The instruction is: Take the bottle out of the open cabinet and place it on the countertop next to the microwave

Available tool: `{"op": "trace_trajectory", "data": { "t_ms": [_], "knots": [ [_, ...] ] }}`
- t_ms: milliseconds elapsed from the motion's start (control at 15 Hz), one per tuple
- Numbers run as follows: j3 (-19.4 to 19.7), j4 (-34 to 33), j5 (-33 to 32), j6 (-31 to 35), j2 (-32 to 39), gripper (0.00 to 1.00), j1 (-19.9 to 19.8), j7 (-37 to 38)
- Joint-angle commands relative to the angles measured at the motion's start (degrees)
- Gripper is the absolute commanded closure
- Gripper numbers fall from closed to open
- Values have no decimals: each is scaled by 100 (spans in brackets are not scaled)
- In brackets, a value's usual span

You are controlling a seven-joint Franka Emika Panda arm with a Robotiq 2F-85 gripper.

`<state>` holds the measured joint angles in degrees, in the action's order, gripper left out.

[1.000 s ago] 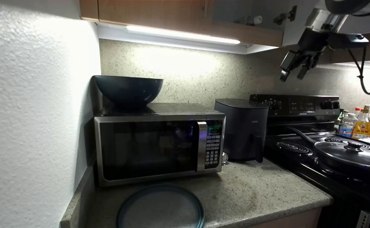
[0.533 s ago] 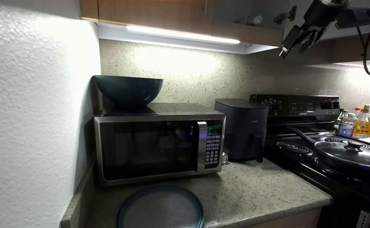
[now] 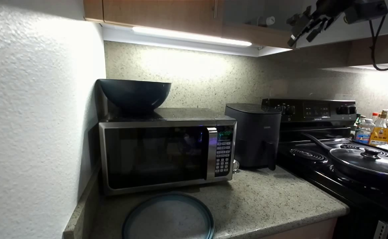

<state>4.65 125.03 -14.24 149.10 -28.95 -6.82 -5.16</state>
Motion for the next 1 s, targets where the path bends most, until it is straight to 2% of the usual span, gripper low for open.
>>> {"op": "trace_trajectory", "data": {
  "t_ms": [0,133,333,400,600,933],
  "knots": [
    [-90,-665,-349,863,455,0,-192,-85],
    [-40,-1084,-436,1303,721,0,-207,-190],
    [32,-1775,-390,1596,1173,0,-229,-281],
    [1,-1316,-248,1377,794,0,-163,-156],
    [44,-1715,-254,1416,1093,0,-164,-175],
    [46,-1761,-255,1421,1139,0,-163,-176]
  ]
}}
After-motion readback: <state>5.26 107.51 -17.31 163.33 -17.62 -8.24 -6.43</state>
